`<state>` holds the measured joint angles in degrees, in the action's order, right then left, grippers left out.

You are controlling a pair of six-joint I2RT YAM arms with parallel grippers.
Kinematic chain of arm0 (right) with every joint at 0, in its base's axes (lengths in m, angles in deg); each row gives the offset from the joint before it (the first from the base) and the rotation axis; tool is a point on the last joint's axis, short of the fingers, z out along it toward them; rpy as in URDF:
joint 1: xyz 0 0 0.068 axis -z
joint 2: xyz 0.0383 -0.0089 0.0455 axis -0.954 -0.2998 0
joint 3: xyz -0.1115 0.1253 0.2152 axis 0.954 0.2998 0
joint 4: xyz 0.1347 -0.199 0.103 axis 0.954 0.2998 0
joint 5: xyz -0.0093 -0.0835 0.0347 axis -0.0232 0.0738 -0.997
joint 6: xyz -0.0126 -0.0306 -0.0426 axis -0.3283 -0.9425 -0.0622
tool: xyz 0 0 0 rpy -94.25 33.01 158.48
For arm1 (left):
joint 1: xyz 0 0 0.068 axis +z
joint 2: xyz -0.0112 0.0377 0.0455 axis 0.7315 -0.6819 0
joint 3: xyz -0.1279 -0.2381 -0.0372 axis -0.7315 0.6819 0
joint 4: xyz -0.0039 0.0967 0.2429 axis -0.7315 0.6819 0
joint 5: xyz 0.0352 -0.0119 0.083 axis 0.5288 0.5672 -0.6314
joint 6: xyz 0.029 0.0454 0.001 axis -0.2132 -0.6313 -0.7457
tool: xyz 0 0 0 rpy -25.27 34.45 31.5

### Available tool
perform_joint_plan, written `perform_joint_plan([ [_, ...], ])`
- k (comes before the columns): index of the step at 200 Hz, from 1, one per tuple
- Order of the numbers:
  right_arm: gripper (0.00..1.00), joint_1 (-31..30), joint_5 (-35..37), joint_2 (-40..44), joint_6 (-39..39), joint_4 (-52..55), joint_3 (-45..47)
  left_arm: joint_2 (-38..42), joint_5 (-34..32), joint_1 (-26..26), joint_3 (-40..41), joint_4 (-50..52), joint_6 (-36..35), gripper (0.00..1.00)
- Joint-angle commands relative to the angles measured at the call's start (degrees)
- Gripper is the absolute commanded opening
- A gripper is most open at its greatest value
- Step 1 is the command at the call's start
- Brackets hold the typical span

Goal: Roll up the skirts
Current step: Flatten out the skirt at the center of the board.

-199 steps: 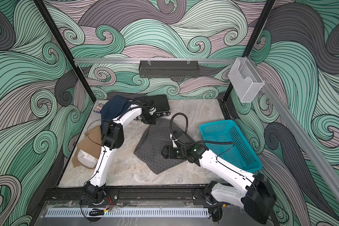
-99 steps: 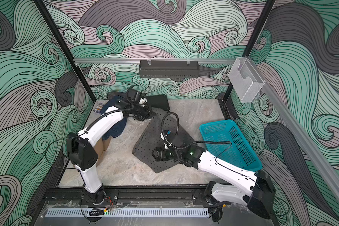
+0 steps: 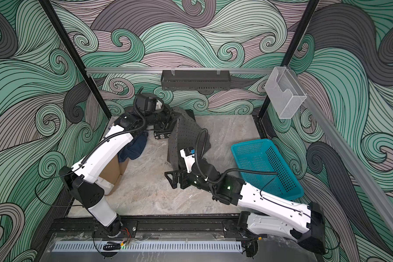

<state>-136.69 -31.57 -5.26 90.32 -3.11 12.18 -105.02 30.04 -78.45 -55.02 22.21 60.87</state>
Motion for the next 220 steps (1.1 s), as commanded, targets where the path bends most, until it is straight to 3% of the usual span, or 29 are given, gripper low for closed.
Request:
perform_joint_plan([
  [1,0.98,-0.06,6.76,-1.96,-2.65,3.36,-3.22,2.8,-3.75,-1.62,-4.51,-3.06,1.57,0.0],
  [23,0.98,0.38,19.67,-3.26,-2.68,13.2,-5.77,2.71,-4.24,-2.15,-6.27,-2.16,0.78,0.0],
  [38,0.98,2.21,22.43,-2.0,-3.87,14.9,-5.21,2.97,-4.53,-2.22,-6.67,-1.55,0.58,0.0],
  [72,0.99,12.21,12.88,2.88,-7.42,18.7,-4.08,3.75,-4.5,-2.22,-7.7,-0.08,-1.14,0.0],
  [98,0.99,19.18,-1.28,3.89,-14.82,18.85,-4.05,4.52,-4.59,-2.25,-7.92,0.29,-2.01,0.0],
  [133,0.99,20.1,-21.62,3.18,-19.35,15.91,-3.89,4.72,-5.39,-2.22,-8.06,0.62,-2.27,0.0],
  [152,0.99,19.78,-23.53,1.32,-19.21,16.44,-3.68,5.1,-5.93,-2.22,-7.45,0.56,-2.36,0.0],
  [192,0.99,19.61,-15.45,-7.06,-16.81,19.18,-6.55,5.08,-6.78,-2.18,-6.47,-0.99,-1.7,0.0],
  [220,0.78,20.09,-14.85,-12.0,-18.86,19.72,-10.11,4.08,-6.42,-1.35,-6.44,-1.25,-1.87,0.0],
])
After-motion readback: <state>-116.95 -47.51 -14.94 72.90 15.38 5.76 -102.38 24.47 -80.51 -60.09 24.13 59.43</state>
